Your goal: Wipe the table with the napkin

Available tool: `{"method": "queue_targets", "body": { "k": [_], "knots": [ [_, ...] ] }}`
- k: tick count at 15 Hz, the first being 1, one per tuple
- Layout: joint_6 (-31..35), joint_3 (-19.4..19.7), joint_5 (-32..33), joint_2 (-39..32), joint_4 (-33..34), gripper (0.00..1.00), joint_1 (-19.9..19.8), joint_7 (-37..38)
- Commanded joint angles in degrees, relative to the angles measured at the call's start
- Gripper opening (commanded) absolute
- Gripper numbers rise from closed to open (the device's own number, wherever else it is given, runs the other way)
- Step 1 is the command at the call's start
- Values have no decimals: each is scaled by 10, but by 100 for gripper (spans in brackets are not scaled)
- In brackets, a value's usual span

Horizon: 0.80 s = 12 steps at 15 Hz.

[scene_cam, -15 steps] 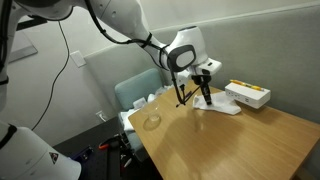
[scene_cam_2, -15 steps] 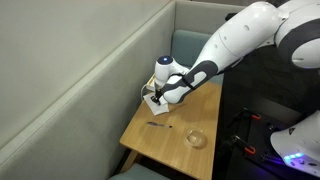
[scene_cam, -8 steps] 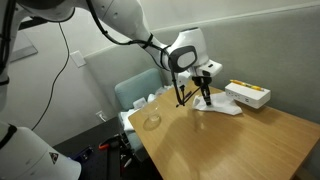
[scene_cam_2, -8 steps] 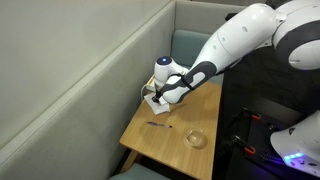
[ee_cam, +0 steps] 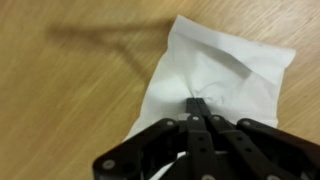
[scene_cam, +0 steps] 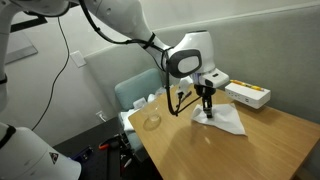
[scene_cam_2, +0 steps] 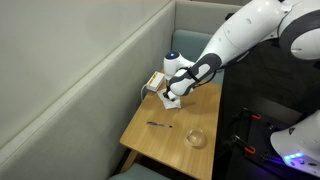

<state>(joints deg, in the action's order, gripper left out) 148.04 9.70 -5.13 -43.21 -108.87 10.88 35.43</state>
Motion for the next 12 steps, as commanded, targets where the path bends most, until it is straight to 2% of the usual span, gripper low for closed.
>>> {"method": "queue_targets", "body": {
  "k": [1,4,8,10,12],
  "knots": [
    [15,17,-18,52,-86,0,-31,9],
    [102,34,-35,53,-134,0,-71,-3],
    [188,71,-45,58,-179,0,-98,-6],
    [186,79,-52,61,-186,0,-108,-9],
    [149,53,-60,82,-191,0,-128,-32]
  ]
}}
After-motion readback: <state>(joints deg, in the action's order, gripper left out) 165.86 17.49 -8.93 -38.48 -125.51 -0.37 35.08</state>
